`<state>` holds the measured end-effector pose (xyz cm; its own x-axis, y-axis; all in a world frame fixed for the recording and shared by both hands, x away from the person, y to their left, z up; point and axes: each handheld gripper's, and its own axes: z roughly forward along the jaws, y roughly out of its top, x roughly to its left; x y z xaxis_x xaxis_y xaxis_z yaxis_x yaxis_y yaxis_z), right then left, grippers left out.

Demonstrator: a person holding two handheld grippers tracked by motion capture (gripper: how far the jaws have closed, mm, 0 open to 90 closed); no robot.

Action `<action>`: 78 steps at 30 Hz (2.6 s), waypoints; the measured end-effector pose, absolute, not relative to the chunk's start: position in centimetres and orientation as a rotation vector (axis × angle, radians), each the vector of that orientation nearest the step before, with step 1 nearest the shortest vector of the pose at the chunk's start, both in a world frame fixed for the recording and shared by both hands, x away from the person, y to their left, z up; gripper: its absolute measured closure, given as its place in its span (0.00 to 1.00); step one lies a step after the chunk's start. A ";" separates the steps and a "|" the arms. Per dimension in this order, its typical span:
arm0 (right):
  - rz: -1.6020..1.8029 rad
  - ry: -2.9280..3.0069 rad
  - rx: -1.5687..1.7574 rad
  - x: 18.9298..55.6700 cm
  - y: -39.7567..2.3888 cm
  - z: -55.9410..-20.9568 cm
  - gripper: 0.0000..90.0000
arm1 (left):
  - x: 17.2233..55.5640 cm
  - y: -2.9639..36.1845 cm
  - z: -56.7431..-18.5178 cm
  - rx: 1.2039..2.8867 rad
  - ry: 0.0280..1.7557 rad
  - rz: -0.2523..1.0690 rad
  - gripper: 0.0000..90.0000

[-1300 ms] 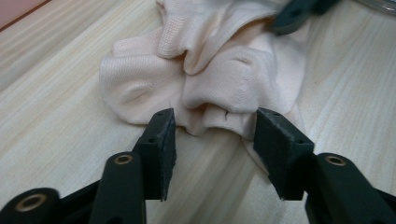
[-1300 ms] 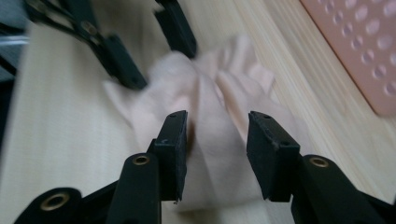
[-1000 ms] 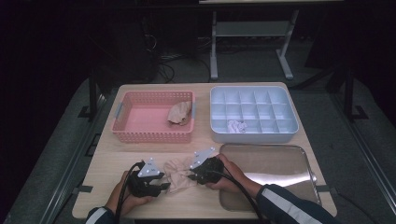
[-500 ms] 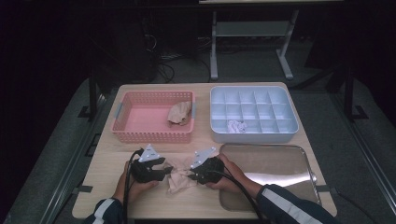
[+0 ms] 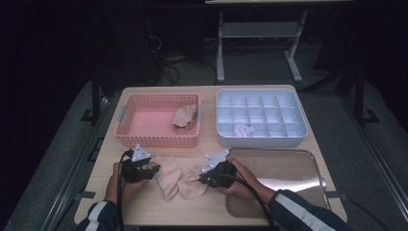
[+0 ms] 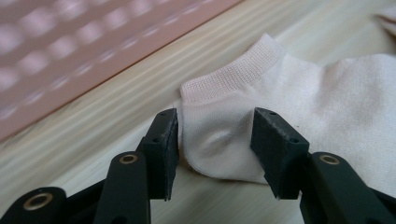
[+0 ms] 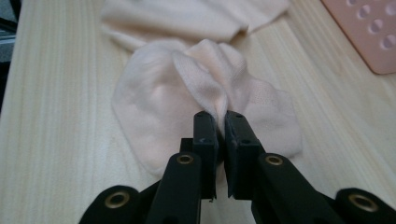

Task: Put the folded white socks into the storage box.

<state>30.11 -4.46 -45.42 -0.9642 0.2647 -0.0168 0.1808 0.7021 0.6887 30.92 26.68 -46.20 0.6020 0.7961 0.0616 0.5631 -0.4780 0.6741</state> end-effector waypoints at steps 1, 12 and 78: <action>1.098 2.791 0.335 30.2 -4.5 -45.5 0.92 | 31.0 27.4 -46.3 2.197 1.087 0.479 0.55; 1.096 2.758 0.330 29.5 -4.2 -45.1 0.58 | 29.3 28.4 -44.1 2.131 1.053 0.489 0.48; 1.135 2.784 0.223 29.6 -3.4 -46.0 0.71 | 26.4 19.1 -46.0 2.335 0.701 0.266 0.84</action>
